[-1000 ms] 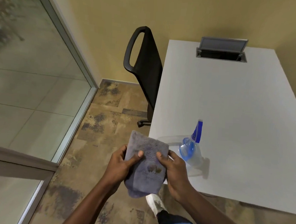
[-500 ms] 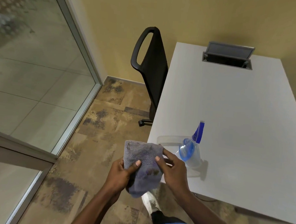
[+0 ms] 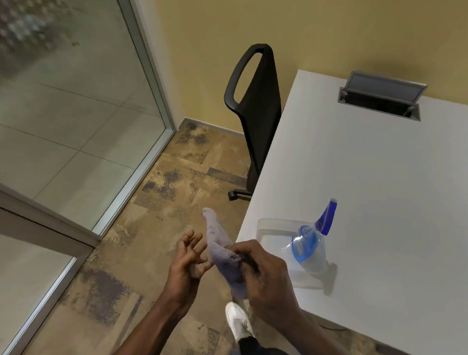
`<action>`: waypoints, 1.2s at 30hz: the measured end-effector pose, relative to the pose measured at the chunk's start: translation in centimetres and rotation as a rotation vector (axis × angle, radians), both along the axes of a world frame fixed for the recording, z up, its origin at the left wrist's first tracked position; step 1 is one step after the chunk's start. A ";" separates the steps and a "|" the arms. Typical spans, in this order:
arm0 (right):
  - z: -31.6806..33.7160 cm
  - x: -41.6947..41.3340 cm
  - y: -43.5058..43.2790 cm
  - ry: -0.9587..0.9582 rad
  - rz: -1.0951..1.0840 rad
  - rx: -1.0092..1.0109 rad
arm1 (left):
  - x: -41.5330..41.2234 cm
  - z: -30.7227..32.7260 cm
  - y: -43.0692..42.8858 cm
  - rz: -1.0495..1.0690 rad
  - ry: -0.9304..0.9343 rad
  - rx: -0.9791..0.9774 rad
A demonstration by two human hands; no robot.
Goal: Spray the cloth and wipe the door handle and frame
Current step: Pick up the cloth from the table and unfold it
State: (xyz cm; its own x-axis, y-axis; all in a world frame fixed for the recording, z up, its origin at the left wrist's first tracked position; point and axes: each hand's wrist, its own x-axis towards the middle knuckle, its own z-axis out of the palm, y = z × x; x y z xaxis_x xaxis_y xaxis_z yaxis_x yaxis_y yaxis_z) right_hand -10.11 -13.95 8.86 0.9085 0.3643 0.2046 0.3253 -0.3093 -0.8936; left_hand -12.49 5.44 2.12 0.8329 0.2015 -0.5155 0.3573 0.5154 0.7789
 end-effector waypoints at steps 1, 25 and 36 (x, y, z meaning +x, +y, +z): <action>0.3 0.5 -0.2 -0.029 0.042 -0.005 | -0.3 0.2 0.6 -0.084 -0.032 0.200; -2.2 -0.6 1.1 -0.750 0.112 -0.436 | 0.6 3.5 -0.4 0.185 0.334 -0.113; -6.1 -0.1 -0.4 -0.505 0.015 -0.521 | 0.8 4.9 1.2 0.184 0.237 -0.215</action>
